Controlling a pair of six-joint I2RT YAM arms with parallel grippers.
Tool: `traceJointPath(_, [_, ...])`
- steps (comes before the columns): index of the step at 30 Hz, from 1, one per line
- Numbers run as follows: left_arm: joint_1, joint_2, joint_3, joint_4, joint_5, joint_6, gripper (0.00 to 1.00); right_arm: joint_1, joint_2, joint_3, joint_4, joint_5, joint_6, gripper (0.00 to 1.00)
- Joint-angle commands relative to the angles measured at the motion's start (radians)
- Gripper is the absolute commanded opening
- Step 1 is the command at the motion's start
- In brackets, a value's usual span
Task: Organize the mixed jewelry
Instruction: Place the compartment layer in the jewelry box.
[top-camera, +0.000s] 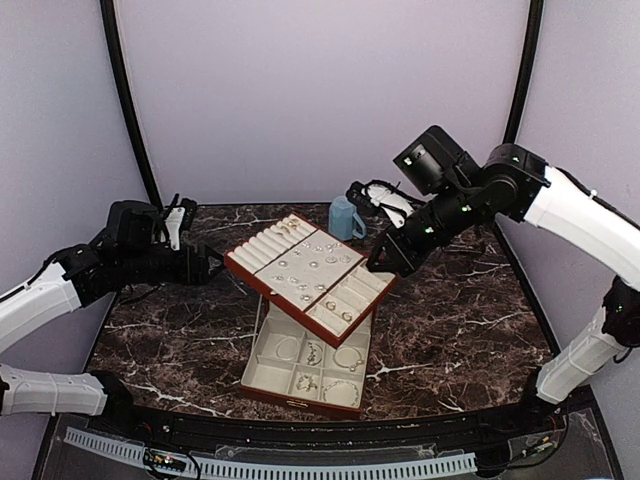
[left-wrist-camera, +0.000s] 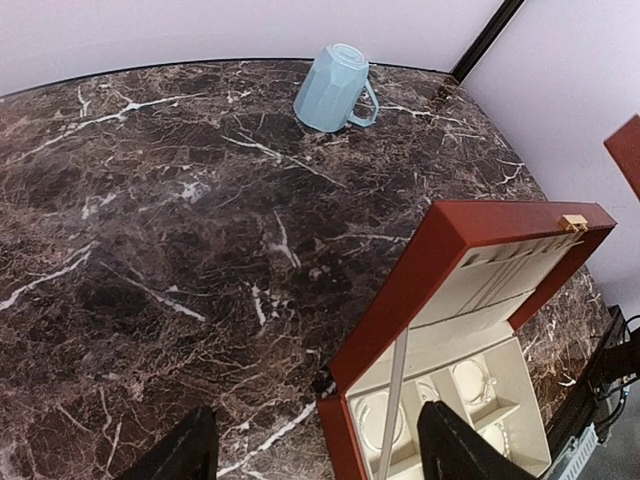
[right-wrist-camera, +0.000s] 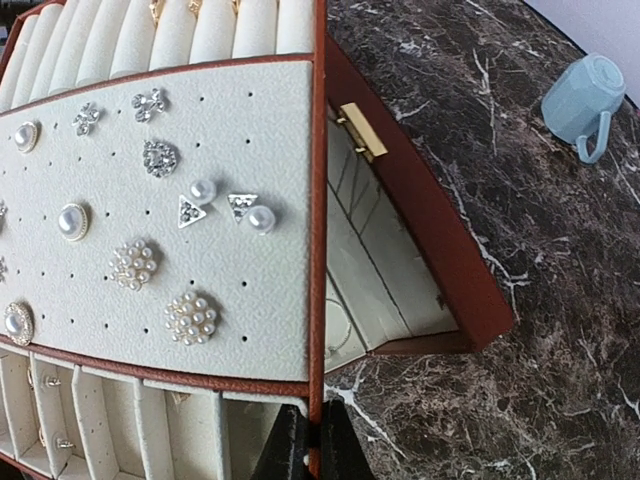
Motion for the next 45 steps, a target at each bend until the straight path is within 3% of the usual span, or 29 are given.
traceJointPath(1, [0.027,-0.051,0.035,-0.078,-0.010,0.025,0.72,0.039,0.011,0.016,0.099,-0.063,-0.067,0.00])
traceJointPath(17, [0.043,-0.167,0.054,-0.219,0.009,-0.020,0.76,0.107,0.042,-0.218,0.279,-0.115,-0.194,0.00])
traceJointPath(34, [0.043,-0.250,-0.126,-0.052,0.403,0.142,0.70,0.107,0.107,-0.386,0.369,-0.009,-0.290,0.00])
traceJointPath(45, [0.043,-0.261,-0.188,0.003,0.485,0.161,0.69,0.074,0.137,-0.399,0.374,0.055,-0.336,0.00])
